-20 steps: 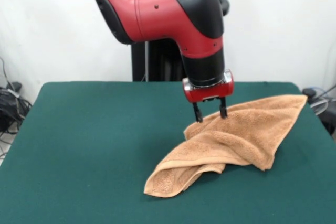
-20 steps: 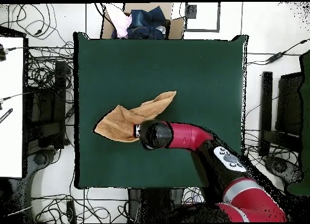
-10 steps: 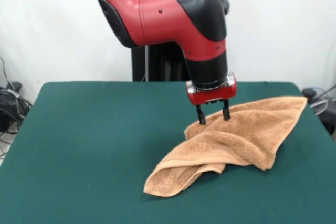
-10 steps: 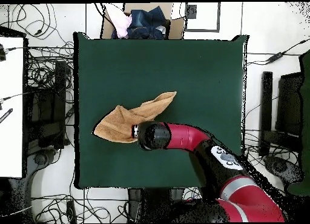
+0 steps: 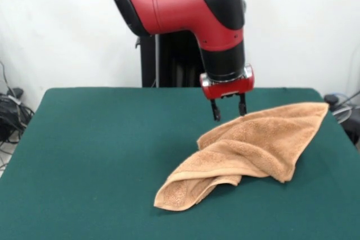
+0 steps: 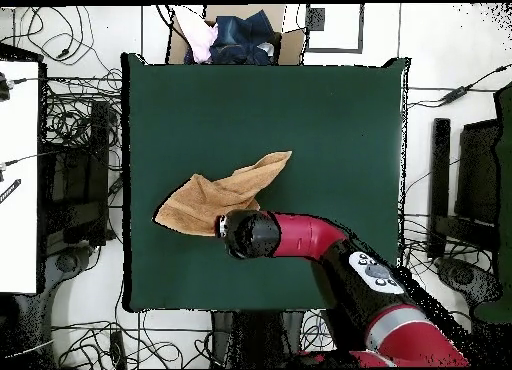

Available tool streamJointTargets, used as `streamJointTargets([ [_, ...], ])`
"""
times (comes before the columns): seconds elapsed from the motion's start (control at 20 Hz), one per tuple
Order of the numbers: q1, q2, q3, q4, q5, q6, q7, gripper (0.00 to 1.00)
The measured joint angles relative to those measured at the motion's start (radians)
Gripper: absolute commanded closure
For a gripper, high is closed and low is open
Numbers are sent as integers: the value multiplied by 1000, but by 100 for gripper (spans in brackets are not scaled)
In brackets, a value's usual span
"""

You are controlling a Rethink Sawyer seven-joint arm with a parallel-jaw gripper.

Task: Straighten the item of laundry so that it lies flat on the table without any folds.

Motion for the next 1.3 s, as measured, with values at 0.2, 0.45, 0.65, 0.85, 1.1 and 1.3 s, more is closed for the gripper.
streamJointTargets([
  [0.2,-8,-16,0,34,0,0,0,0],
  [0.45,-13,-10,-2,65,-7,-3,0,0],
  [0.65,-13,12,-2,66,-21,-25,0,0],
  [0.85,-10,58,-2,66,-39,-99,0,0],
  [1.1,0,85,-2,66,-39,-141,0,0],
  [1.3,14,73,-2,71,-39,-141,0,0],
])
